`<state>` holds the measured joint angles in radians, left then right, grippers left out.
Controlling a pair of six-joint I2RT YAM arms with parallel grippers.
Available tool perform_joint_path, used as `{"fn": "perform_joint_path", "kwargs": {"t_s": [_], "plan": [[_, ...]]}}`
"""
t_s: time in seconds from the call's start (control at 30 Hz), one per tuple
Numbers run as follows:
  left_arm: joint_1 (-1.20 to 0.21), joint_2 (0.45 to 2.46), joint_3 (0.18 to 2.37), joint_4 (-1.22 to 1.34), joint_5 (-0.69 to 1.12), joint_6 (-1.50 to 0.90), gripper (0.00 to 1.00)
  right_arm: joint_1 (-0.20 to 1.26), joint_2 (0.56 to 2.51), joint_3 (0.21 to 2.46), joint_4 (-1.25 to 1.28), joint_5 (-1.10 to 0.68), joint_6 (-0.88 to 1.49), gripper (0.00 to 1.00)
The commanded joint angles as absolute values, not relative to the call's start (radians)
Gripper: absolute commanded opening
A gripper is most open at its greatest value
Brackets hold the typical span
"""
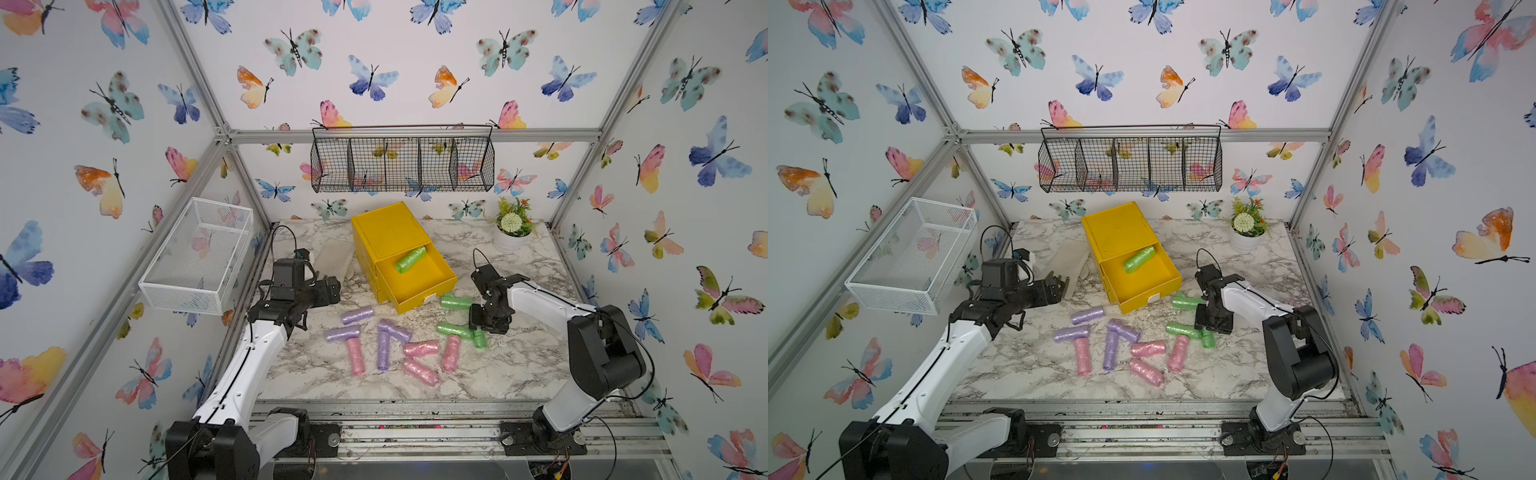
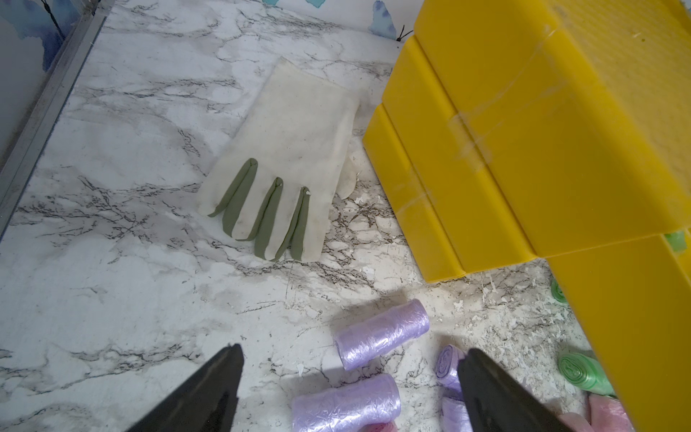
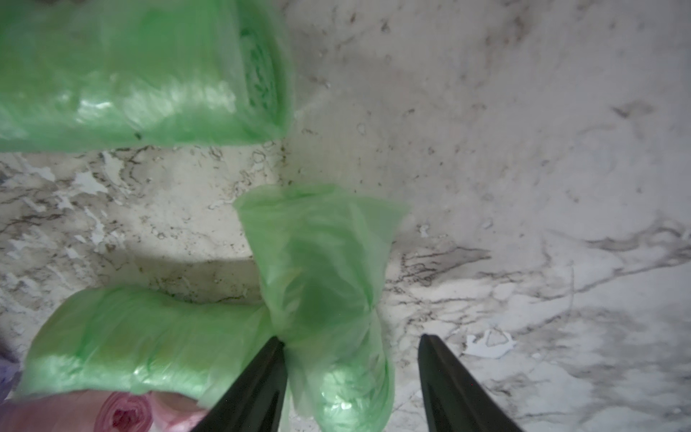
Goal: Sort the rolls of trash bags by color and place them into the drawer
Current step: Pick up the roll of trash bags from the center of the board.
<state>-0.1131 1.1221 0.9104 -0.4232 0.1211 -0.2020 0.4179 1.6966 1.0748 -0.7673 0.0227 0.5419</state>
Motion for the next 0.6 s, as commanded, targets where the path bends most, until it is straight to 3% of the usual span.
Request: {"fn": "perform_joint_path", "kwargs": {"t_s": [0.0, 0.57], "plan": [[-0.107, 1.115, 0.912, -0.425, 0.138, -0.190, 0.95, 0.416, 1.726, 1.099, -0.750, 0.023, 0.549, 0.61], [-0.107, 1.114, 0.913, -0.425, 0.138, -0.190, 0.95, 0.414, 1.702, 1.092, -0.729, 0.055, 0.581, 0.40]]}}
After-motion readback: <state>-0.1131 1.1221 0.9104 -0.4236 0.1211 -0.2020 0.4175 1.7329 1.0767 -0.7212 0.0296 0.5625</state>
